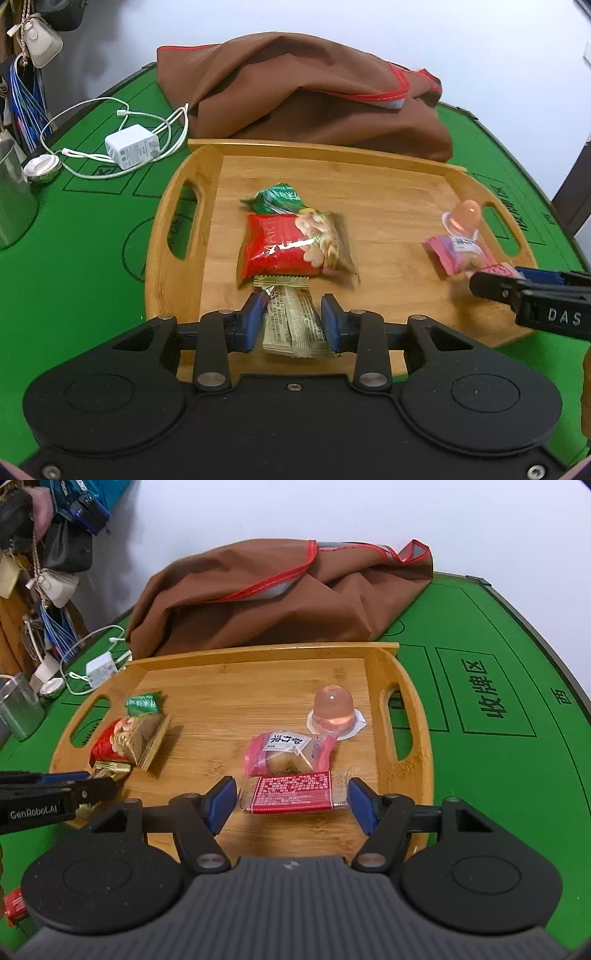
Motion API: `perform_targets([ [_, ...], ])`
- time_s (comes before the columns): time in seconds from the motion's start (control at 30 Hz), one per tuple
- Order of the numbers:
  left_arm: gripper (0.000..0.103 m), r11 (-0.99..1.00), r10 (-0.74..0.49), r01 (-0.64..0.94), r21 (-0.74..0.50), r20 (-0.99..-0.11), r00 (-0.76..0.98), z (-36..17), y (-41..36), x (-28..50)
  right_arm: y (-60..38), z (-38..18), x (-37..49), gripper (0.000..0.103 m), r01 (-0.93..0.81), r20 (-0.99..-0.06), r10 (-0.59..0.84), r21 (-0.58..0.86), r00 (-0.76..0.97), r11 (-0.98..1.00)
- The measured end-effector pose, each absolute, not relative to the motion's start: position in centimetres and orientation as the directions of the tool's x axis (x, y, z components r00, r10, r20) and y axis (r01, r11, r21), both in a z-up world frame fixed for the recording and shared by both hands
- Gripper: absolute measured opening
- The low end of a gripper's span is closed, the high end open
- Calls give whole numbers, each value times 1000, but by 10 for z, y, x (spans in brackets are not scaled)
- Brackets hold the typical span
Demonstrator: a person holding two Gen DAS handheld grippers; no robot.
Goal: Organize snacks
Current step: 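Carry gold packet onto tray with left tool while right tool grasps red biscuit pack, then open both tools to release gold packet and biscuit pack on the tray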
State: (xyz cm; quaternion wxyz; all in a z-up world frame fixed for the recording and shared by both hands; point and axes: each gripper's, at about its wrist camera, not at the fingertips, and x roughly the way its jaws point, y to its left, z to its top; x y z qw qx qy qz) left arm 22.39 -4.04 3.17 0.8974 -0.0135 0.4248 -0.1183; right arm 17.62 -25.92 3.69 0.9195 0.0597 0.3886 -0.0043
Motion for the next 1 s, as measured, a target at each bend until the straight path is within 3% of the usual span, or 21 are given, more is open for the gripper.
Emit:
perform_targets([
  [0.8,33,984,-159,163,-72,-764,625,22,-45,260,-267,22,190,69,106,-739,25,130,673,986],
  [1.0,44,985,-156,157,-71,-761,630,22,-44,257,-267,22,190,73,93,-737,33,129,675,987],
])
